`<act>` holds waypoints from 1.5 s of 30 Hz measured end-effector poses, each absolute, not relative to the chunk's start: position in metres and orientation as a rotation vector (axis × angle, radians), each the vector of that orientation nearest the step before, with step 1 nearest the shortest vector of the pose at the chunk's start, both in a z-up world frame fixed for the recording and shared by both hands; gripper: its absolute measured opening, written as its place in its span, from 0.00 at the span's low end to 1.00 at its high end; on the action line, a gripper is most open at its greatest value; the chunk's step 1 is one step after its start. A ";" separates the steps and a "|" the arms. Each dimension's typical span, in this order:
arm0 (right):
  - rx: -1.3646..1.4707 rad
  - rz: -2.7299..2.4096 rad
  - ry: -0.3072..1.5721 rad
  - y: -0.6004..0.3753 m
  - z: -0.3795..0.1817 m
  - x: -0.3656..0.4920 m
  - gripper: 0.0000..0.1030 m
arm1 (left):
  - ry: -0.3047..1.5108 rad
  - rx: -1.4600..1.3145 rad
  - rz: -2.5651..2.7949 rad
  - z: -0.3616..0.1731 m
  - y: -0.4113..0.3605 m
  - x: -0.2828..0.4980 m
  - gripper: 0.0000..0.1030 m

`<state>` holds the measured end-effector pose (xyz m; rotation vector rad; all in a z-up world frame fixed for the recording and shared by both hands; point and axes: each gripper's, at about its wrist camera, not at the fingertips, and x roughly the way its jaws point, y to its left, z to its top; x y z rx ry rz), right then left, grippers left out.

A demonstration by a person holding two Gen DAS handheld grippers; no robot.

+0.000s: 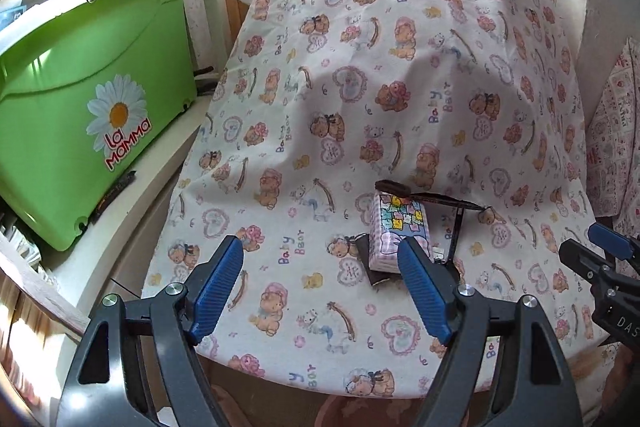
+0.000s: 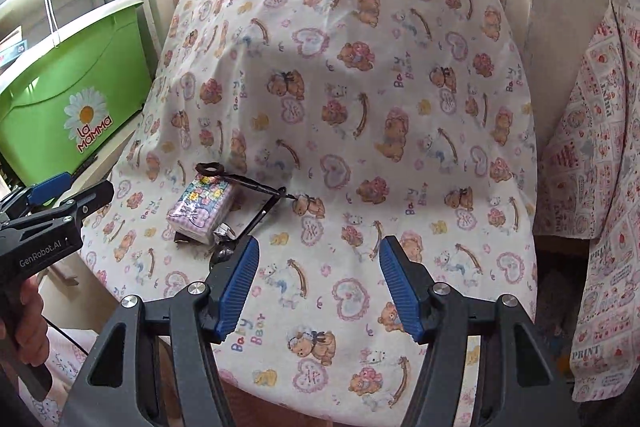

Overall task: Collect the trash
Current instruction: 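Move both open tools up toward the tissue pack on the chair, then grasp the pink checked tissue pack with the left tool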

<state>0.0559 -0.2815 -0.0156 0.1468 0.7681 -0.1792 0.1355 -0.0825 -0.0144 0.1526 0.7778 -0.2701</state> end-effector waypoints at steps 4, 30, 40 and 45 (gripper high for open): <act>0.149 -0.286 0.661 -0.288 -0.015 0.051 0.63 | 0.754 0.152 -0.250 -0.016 -0.085 0.138 0.85; 0.055 -0.080 0.866 -0.268 -0.047 0.081 0.63 | 0.857 0.177 -0.325 -0.048 -0.104 0.158 0.86; 0.134 -0.152 0.872 -0.290 -0.050 0.089 0.55 | 0.871 0.256 -0.404 -0.068 -0.155 0.157 0.81; 0.145 -0.150 0.861 -0.292 -0.047 0.088 0.55 | 0.901 0.235 -0.371 -0.081 -0.158 0.166 0.65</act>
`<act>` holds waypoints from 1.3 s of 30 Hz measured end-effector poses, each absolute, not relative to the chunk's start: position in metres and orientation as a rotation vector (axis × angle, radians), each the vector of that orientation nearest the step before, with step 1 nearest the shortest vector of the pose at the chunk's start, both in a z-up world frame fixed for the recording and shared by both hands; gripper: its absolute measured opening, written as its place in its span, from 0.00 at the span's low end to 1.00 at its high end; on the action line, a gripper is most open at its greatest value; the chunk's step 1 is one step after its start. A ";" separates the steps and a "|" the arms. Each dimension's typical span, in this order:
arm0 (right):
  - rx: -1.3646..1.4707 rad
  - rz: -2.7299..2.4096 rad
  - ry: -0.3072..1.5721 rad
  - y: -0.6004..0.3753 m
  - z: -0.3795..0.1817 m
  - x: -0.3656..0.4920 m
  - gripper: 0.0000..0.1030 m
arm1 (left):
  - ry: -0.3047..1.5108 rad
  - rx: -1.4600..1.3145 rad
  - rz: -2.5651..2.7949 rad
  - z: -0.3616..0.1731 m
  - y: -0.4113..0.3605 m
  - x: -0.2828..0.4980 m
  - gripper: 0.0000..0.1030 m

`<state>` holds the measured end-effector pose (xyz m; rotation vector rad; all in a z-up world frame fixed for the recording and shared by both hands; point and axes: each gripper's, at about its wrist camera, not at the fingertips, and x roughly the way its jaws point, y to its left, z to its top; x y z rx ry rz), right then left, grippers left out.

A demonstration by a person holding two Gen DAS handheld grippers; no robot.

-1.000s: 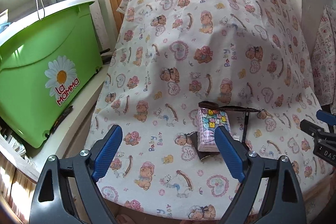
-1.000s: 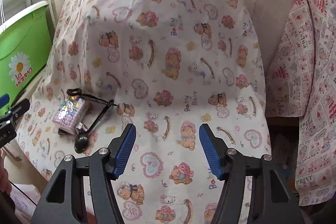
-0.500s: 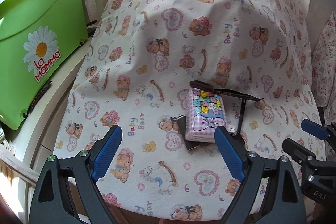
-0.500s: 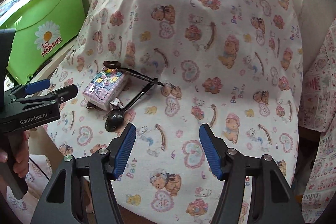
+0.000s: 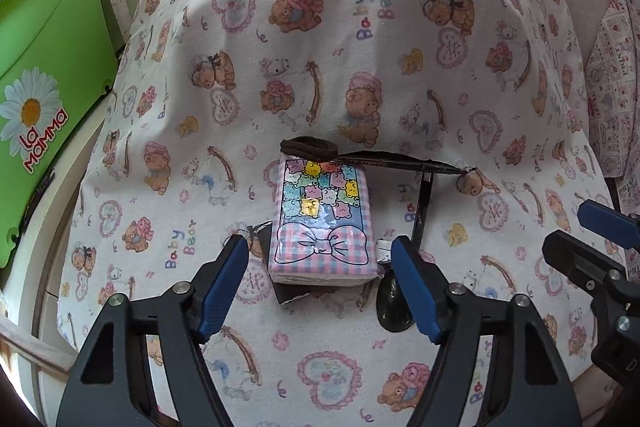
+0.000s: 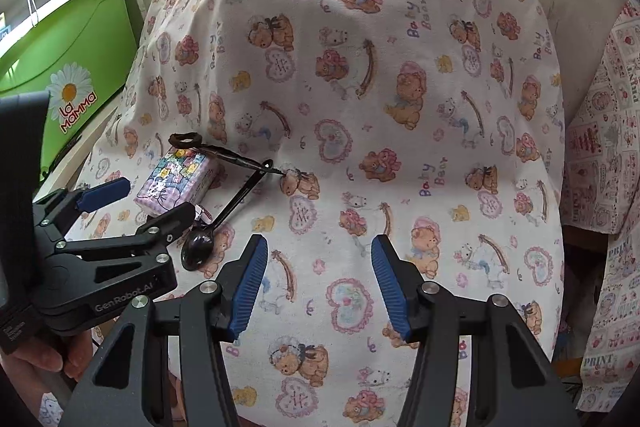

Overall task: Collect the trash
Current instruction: 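Grasp the pink checked tissue pack with the left tool, then grasp the small silver wrapper with the right tool while the left tool holds the pack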

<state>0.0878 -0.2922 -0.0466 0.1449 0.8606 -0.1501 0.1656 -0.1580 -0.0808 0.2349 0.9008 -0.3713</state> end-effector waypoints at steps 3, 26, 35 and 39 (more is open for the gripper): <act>0.139 -0.151 0.858 -0.292 -0.045 0.087 0.55 | 0.915 0.215 -0.373 -0.082 -0.158 0.168 0.53; 0.180 -0.083 0.887 -0.277 -0.057 0.099 0.55 | 0.989 0.040 -0.414 -0.054 -0.092 0.151 0.49; 0.175 0.060 0.853 -0.238 -0.058 0.113 0.48 | 0.847 -0.068 -0.371 -0.020 -0.059 0.155 0.49; 0.203 0.084 0.850 -0.224 -0.061 0.123 0.42 | 0.844 -0.088 -0.338 -0.020 -0.050 0.161 0.49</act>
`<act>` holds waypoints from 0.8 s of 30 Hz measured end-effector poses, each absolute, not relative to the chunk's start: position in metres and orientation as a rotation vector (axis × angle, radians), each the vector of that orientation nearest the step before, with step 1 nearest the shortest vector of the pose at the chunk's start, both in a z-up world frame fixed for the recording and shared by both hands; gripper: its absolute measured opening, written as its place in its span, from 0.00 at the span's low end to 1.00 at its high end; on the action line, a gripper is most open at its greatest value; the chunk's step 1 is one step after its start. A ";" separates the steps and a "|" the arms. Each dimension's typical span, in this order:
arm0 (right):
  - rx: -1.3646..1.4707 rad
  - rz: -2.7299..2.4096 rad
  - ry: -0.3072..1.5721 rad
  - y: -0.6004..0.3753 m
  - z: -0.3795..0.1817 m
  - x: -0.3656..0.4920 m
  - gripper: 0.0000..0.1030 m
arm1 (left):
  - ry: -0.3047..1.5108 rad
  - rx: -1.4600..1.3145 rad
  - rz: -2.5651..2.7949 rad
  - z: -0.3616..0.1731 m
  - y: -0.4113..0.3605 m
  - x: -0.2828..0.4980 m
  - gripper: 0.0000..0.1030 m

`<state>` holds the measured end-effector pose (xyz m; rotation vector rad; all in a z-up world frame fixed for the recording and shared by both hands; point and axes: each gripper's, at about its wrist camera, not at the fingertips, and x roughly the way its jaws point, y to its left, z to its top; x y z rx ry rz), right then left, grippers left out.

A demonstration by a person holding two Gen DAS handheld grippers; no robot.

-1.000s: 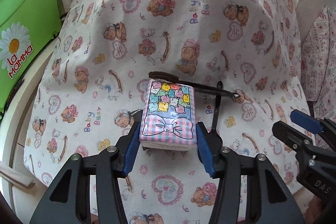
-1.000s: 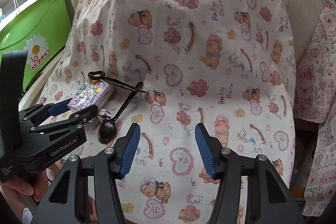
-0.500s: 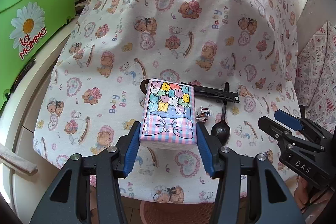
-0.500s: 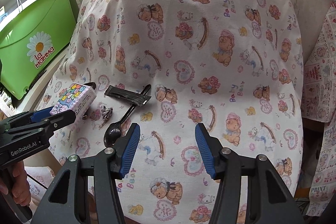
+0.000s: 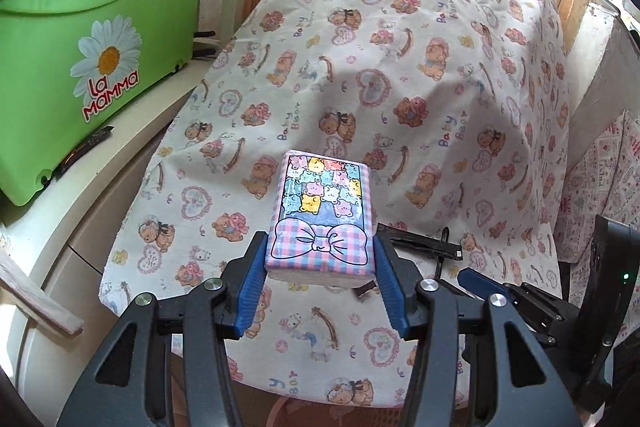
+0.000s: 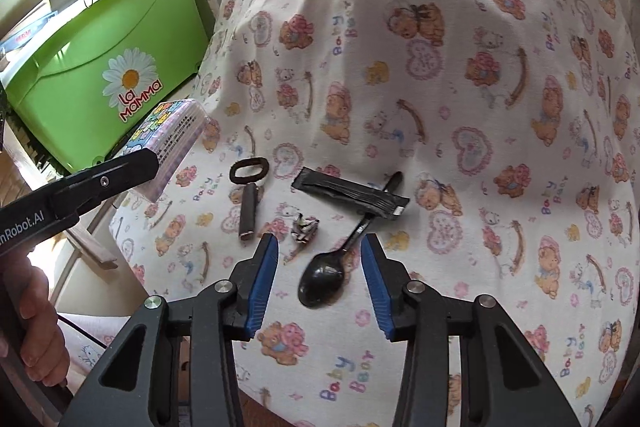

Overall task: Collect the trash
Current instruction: 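Grasp the small silver wrapper with the right tool while the left tool holds the pack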

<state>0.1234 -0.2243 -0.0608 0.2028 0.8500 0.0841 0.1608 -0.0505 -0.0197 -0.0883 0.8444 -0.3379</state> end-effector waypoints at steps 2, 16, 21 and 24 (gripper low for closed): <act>0.216 0.078 0.858 -0.220 -0.065 0.131 0.38 | 0.839 -0.084 -0.325 -0.020 -0.049 0.162 0.49; 0.251 0.003 0.906 -0.215 -0.087 0.159 0.16 | 0.768 0.014 -0.320 -0.010 -0.060 0.153 0.49; 0.299 0.037 0.850 -0.226 -0.071 0.141 0.13 | 0.773 0.004 -0.326 -0.011 -0.060 0.152 0.49; 0.369 0.098 0.819 -0.238 -0.061 0.129 0.13 | 0.767 0.018 -0.327 -0.011 -0.062 0.150 0.49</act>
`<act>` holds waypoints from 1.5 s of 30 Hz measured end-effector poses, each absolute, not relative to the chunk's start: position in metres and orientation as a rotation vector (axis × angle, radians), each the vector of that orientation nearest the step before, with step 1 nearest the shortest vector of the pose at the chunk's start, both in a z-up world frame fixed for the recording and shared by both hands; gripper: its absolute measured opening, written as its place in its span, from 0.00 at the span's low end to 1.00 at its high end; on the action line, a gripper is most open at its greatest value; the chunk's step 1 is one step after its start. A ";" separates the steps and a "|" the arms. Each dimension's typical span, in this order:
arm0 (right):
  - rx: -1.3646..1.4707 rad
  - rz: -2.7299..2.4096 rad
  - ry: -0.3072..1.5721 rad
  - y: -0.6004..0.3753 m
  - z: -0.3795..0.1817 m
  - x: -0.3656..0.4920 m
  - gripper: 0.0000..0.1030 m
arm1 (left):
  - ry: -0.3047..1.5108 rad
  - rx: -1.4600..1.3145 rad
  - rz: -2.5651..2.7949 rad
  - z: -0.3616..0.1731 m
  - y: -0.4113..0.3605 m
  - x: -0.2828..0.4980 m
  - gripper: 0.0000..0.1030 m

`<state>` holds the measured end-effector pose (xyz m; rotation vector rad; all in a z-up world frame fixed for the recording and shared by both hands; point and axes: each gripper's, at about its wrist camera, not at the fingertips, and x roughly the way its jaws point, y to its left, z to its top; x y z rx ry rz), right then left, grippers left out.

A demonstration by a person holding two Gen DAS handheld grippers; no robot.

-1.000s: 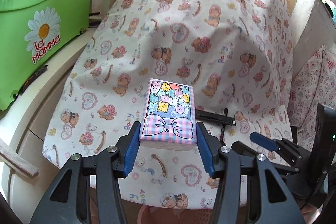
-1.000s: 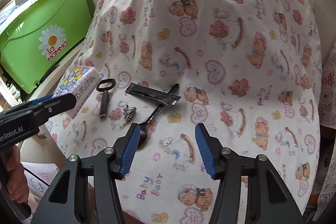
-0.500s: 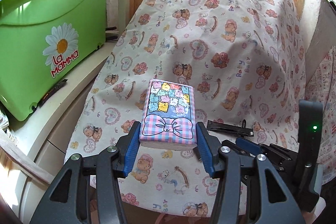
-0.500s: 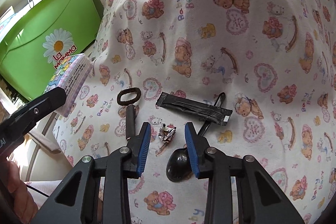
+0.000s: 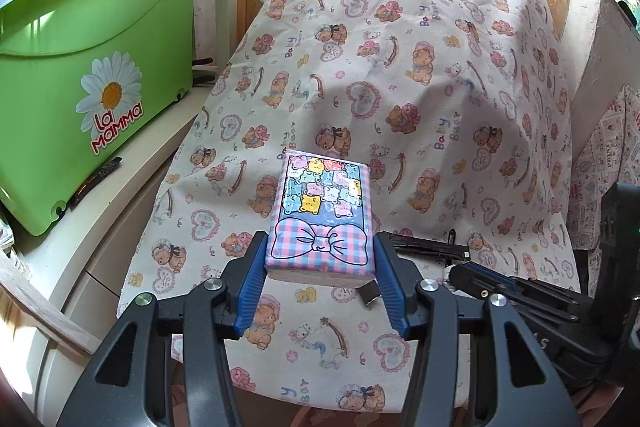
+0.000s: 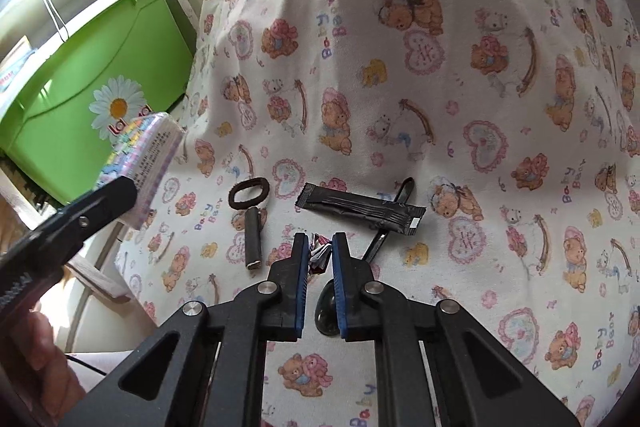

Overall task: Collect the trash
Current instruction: 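Grasp the small silver wrapper with the right tool while the left tool holds the pack, then carry the tissue pack and silver wrapper down over the wastebasket with both tools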

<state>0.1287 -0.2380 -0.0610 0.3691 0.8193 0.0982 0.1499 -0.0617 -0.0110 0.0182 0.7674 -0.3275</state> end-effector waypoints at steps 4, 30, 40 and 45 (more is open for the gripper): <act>0.355 0.074 0.829 -0.247 -0.054 0.114 0.13 | 0.764 0.026 -0.324 -0.013 -0.060 0.146 0.49; 0.187 0.091 0.757 -0.216 -0.030 -0.010 0.13 | 0.876 0.012 -0.398 -0.032 -0.041 0.027 0.49; 0.140 0.143 0.790 -0.194 -0.041 -0.026 0.13 | 1.062 -0.034 -0.453 -0.075 -0.046 0.018 0.49; 0.127 0.145 0.823 -0.190 -0.049 -0.024 0.13 | 1.279 -0.095 -0.454 -0.119 -0.051 0.024 0.49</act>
